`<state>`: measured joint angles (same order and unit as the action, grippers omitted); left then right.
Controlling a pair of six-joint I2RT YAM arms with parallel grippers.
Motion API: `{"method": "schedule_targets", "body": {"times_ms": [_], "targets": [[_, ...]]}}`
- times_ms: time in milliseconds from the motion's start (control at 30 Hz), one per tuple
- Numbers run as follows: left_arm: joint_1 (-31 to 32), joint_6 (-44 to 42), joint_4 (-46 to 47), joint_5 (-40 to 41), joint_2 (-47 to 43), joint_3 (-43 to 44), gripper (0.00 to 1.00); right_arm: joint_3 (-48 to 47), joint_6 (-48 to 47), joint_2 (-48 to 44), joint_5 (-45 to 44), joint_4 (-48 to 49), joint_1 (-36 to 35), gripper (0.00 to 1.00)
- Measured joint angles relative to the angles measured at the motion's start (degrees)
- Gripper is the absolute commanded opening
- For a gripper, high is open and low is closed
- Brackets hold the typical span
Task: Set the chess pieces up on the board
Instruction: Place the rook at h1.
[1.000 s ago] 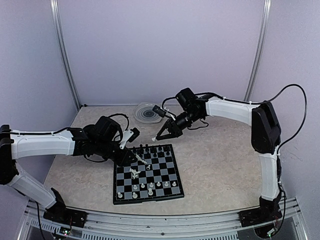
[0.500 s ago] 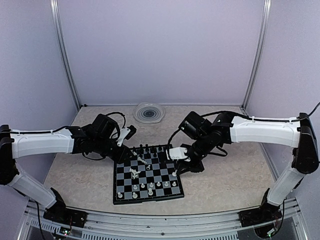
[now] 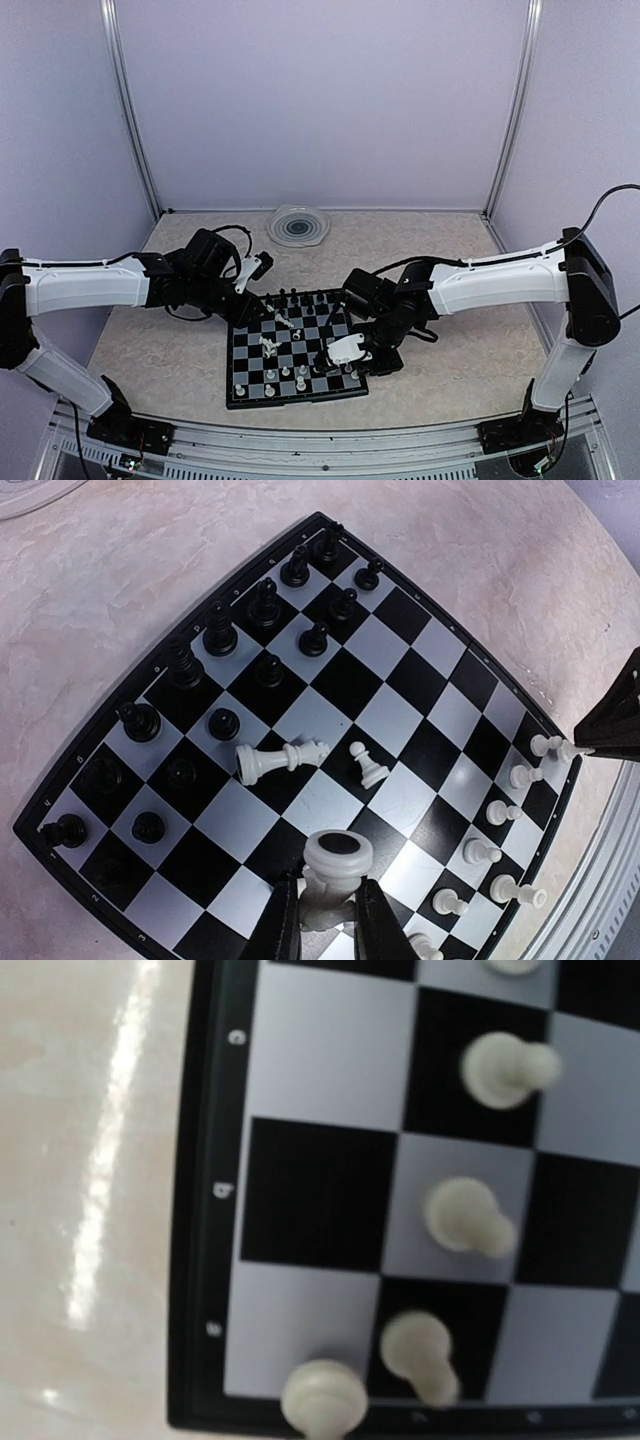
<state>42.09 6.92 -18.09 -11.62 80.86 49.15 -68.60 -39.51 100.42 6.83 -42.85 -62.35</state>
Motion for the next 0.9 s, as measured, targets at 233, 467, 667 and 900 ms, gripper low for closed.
{"method": "schedule_targets", "body": {"times_ms": [233, 467, 667, 900], "targets": [[0.1, 0.0, -0.4, 0.0, 0.6, 0.0, 0.10, 0.0, -0.1, 1.6, -0.7, 0.6, -1.2, 0.06], [0.1, 0.0, -0.5, 0.0, 0.8, 0.0, 0.10, -0.6, -0.1, 2.1, -0.6, 0.7, -1.8, 0.09], [0.4, 0.0, -0.8, 0.0, 1.3, 0.0, 0.10, -1.0, -0.2, 2.6, -0.5, 0.8, -2.5, 0.18], [0.4, -0.2, -0.8, 0.0, 1.7, 0.0, 0.10, -1.0, -0.3, 2.6, -0.5, 0.4, -2.6, 0.27]]}}
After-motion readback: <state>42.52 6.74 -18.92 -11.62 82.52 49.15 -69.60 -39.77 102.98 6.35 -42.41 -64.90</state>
